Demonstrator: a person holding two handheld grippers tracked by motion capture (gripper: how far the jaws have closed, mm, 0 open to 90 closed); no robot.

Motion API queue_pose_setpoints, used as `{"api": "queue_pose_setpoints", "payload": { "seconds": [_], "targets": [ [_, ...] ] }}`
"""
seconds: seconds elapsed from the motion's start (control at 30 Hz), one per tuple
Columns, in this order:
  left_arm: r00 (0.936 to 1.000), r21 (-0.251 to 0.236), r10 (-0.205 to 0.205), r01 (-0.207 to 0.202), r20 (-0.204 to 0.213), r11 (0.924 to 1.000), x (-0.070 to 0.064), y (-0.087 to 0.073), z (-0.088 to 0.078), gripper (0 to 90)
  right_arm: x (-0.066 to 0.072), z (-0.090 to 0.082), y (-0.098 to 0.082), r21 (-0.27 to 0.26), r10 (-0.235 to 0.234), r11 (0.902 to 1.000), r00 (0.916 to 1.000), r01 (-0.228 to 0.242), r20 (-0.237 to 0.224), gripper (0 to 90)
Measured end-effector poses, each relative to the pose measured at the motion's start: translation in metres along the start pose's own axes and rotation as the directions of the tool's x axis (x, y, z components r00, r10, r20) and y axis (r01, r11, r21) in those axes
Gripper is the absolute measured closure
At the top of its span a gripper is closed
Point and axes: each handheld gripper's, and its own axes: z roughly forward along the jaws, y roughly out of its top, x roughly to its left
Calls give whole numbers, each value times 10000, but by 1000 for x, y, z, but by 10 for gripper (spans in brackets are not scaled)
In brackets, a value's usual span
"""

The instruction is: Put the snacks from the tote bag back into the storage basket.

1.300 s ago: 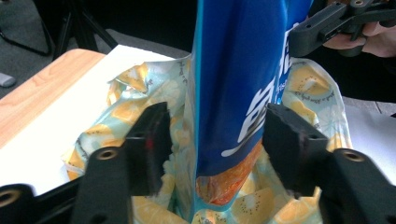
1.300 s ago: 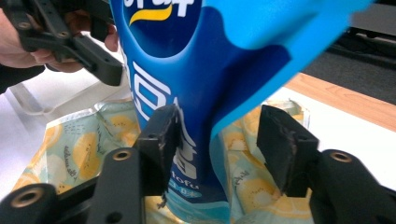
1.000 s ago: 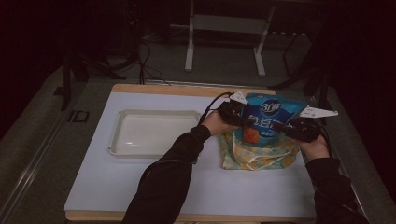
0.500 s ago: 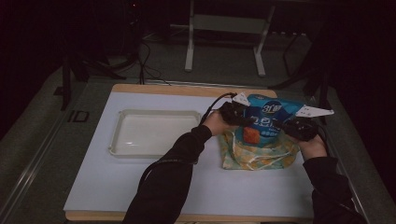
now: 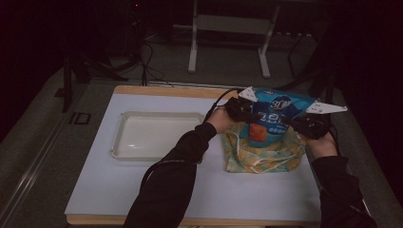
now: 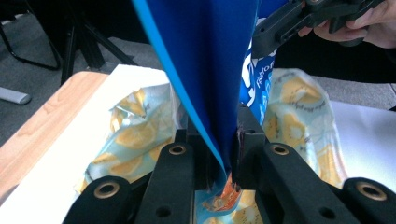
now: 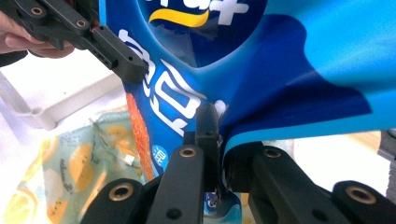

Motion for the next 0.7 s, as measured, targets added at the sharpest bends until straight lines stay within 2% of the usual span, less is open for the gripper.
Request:
{"api": "queue_pose_setpoints", "payload": {
  "seconds": [0.53, 0.7],
  "targets": [
    [9991, -31, 361, -362, -240, 9993, -3, 41, -44, 833, 10, -22, 54, -65, -573, 9983, 9983, 574, 93, 876],
    [9986, -194, 393, -400, -361, 9990, -5, 53, -62, 838, 16, -29, 72, -206, -856, 9961, 9963, 858, 105, 878]
  ]
}}
